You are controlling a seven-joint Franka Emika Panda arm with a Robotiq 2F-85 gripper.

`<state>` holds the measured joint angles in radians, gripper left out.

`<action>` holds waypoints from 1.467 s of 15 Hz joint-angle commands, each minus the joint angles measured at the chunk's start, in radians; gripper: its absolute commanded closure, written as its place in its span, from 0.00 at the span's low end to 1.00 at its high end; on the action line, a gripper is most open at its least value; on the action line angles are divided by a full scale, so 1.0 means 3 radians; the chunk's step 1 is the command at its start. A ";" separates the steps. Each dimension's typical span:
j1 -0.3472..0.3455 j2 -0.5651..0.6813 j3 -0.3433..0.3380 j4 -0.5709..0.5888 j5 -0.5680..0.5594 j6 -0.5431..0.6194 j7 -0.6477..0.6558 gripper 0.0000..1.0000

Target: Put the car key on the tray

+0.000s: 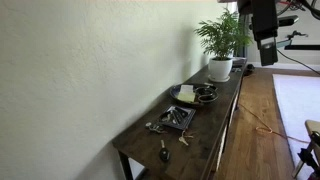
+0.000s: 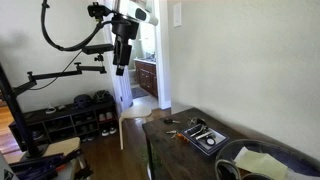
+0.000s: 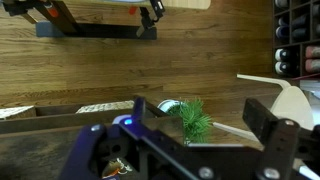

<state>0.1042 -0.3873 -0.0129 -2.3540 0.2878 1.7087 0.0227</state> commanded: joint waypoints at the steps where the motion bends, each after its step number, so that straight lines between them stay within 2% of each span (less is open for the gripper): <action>1: -0.0070 0.0002 0.0061 0.0005 0.0018 -0.0012 -0.0020 0.00; 6: -0.0070 0.0003 0.0061 0.0006 0.0018 -0.0012 -0.0020 0.00; 10: -0.0122 0.0034 0.0153 -0.0031 -0.0148 0.0211 0.0109 0.00; 16: -0.0149 0.0291 0.0240 -0.0077 -0.0359 0.0988 0.0184 0.00; 22: -0.0189 0.0809 0.0255 0.0001 -0.0788 0.1687 0.0543 0.00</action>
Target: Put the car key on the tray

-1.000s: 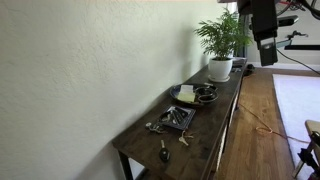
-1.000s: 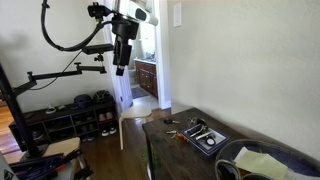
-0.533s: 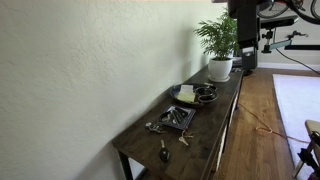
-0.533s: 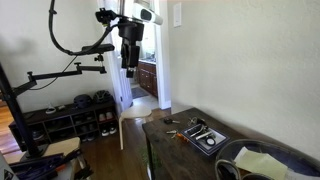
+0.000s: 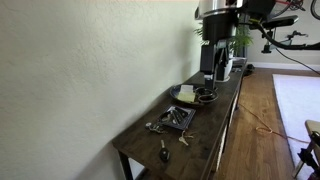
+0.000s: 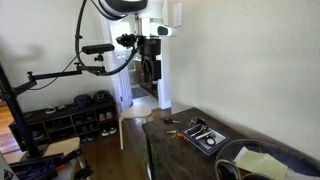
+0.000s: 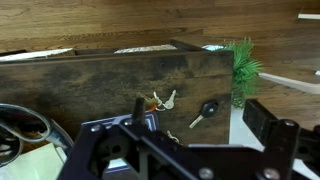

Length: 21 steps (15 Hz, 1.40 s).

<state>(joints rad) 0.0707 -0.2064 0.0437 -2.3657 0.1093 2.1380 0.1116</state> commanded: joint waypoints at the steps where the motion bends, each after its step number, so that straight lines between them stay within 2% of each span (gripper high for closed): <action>1: -0.0086 0.0302 0.0059 0.0082 -0.0258 0.0323 0.0325 0.00; 5: -0.0080 0.0566 0.0037 0.0233 -0.0447 0.0397 0.0577 0.00; 6: -0.0060 0.0460 0.0018 0.0134 -0.0338 0.0364 0.0392 0.00; 13: -0.0057 0.0573 0.0014 0.0232 -0.0371 0.0364 0.0468 0.00; 17: -0.0043 0.0686 0.0017 0.0283 -0.0122 0.0501 0.0411 0.00; 21: -0.0039 0.0835 0.0012 0.0359 -0.0251 0.0657 0.0643 0.00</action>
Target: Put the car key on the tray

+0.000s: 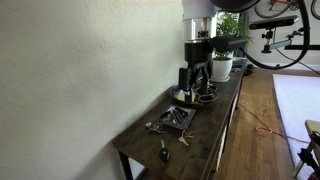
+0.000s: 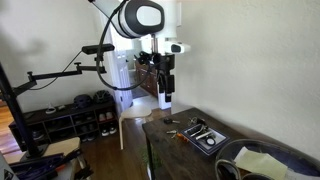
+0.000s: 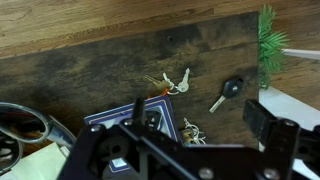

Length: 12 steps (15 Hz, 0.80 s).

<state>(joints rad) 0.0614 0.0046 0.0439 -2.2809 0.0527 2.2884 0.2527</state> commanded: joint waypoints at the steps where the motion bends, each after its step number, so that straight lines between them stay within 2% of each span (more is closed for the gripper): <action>1: -0.0005 0.0178 0.0006 0.0096 -0.0119 0.0212 0.0272 0.00; 4: 0.0020 0.0346 -0.0018 0.0171 -0.0249 0.0345 0.0670 0.00; 7: 0.0062 0.0520 -0.0040 0.0283 -0.0275 0.0324 0.0995 0.00; 12: 0.0165 0.0824 -0.0052 0.0508 -0.0163 0.0302 0.1483 0.00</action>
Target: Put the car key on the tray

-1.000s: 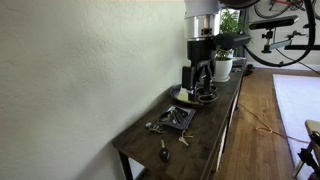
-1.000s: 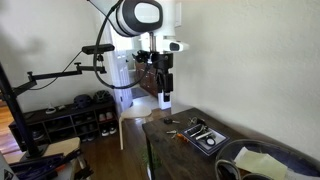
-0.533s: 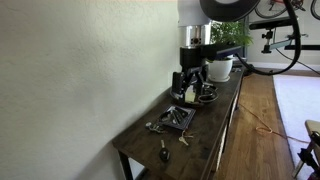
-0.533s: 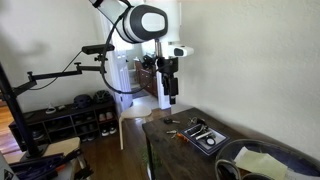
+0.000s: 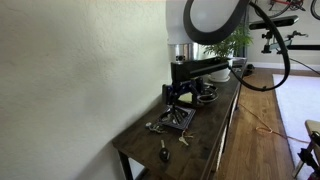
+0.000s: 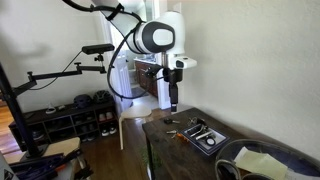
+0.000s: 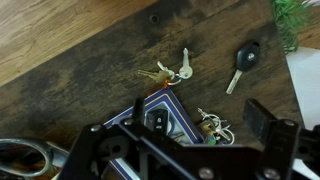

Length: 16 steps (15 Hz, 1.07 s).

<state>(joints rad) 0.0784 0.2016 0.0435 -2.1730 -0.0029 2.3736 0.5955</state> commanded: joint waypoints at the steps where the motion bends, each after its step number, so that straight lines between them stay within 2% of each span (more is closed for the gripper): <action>1: 0.0132 0.0216 -0.0055 0.0181 0.0020 0.0029 0.0429 0.00; 9: 0.0316 0.0594 -0.0049 0.0425 0.0109 0.0149 0.0983 0.00; 16: 0.0344 0.0673 -0.0042 0.0484 0.0156 0.0086 0.0889 0.00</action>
<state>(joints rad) 0.1697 0.4039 0.0433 -2.0296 0.0363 2.4024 0.8676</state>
